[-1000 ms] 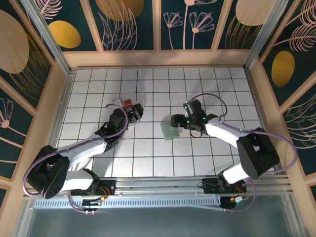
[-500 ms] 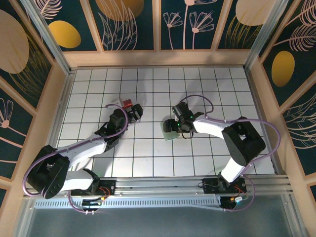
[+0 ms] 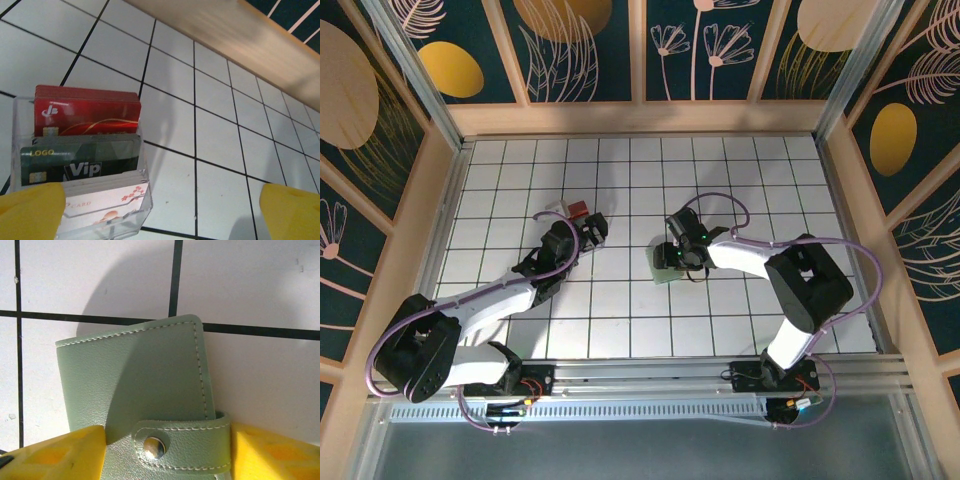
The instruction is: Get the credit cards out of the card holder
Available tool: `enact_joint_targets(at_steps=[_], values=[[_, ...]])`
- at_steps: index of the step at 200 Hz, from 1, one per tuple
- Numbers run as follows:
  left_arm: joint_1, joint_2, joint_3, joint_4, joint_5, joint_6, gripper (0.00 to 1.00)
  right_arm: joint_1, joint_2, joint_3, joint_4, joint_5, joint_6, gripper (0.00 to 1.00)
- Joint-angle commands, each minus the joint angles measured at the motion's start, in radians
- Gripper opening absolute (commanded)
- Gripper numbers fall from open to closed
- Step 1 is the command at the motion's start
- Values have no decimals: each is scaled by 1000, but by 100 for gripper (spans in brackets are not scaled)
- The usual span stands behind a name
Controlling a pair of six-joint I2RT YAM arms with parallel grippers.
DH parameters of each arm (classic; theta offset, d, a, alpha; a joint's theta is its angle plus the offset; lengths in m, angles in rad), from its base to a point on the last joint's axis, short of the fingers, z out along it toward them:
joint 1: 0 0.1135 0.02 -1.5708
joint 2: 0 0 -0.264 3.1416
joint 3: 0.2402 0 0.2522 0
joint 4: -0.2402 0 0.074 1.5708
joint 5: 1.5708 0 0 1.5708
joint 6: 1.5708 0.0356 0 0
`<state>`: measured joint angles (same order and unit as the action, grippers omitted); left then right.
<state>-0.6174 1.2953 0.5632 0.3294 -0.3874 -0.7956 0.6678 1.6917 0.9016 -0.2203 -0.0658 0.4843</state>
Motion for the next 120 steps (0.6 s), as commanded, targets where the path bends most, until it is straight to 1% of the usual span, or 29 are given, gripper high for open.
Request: enact_joint_targets(at_steps=[1, 14, 31, 43, 64, 88, 120], values=[[-3, -19, 39, -58, -12, -45, 99, 13, 14, -12, -1, -40, 28, 58], [-3, -19, 49, -82, -2, -70, 98, 13, 1, -22, 11, -52, 32, 55], [-2, -7, 90, -162, 36, -121, 88, 13, -15, -34, 26, -66, 39, 53], [-3, 8, 117, -193, 95, -150, 84, 12, -27, -41, 34, -71, 42, 52], [-8, 40, 121, -182, 214, -185, 76, 10, -40, -46, 41, -73, 46, 49], [-33, 85, 116, -175, 290, -209, 72, 3, -53, -60, 65, -95, 54, 42], [-59, 120, 106, -173, 314, -215, 72, -5, -77, -78, 99, -136, 57, 37]])
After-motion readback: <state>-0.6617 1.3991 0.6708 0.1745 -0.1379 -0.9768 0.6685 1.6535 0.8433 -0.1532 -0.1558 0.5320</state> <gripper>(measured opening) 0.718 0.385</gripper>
